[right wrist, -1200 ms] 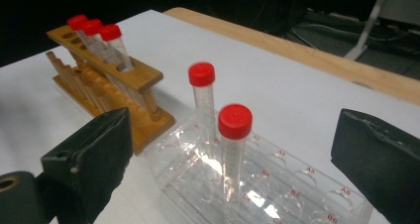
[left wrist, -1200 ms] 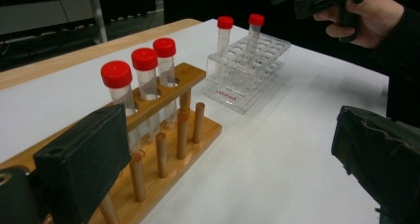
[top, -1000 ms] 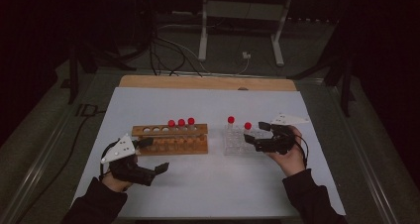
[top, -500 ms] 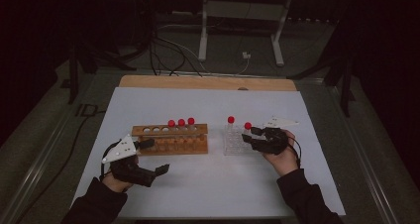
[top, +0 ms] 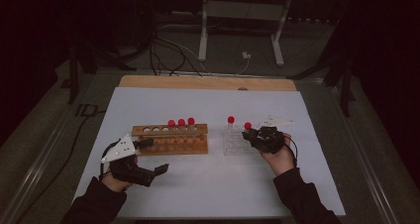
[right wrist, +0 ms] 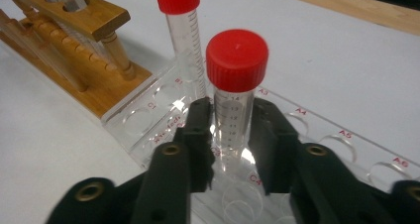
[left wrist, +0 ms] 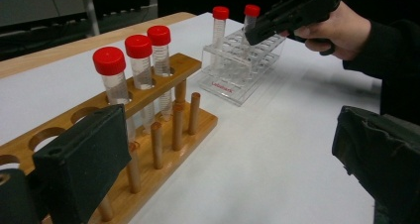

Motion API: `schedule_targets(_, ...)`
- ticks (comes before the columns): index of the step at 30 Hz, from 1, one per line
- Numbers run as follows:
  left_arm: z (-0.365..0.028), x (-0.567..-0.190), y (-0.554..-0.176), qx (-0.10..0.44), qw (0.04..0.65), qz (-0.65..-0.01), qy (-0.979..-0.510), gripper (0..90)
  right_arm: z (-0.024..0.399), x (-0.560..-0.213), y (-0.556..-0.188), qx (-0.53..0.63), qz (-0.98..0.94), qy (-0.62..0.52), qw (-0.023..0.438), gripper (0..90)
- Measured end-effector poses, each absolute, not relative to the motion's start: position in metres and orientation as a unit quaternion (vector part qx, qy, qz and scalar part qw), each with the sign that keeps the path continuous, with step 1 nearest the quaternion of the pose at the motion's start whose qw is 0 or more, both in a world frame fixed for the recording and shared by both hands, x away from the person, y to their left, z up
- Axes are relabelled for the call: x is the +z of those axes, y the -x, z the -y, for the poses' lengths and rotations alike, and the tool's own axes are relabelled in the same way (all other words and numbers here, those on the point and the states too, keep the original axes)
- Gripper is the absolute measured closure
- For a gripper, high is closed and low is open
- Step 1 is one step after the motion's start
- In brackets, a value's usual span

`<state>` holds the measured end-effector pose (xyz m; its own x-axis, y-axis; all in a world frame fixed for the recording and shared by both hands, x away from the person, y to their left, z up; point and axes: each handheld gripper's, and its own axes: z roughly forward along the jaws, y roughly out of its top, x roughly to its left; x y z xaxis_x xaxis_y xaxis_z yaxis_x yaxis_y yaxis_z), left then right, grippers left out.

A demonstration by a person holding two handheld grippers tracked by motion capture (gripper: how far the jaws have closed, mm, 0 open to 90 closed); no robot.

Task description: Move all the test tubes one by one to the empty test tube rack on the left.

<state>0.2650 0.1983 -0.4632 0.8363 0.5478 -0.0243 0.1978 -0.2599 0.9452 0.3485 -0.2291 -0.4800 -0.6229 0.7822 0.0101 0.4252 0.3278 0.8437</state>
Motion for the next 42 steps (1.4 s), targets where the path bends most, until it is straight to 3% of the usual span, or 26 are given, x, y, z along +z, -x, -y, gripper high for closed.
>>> schedule_targets(19,-0.197,-0.464,-0.265,0.155,0.554,-0.237,-0.782,2.1,0.23,-0.476,-0.349,0.427,-0.793,-0.382,0.206,75.4)
schedule_targets(42,-0.196,-0.463,-0.265,0.15,0.553,-0.234,-0.785,2.1,0.239,-0.448,-0.344,0.455,-0.78,-0.38,0.202,75.5)
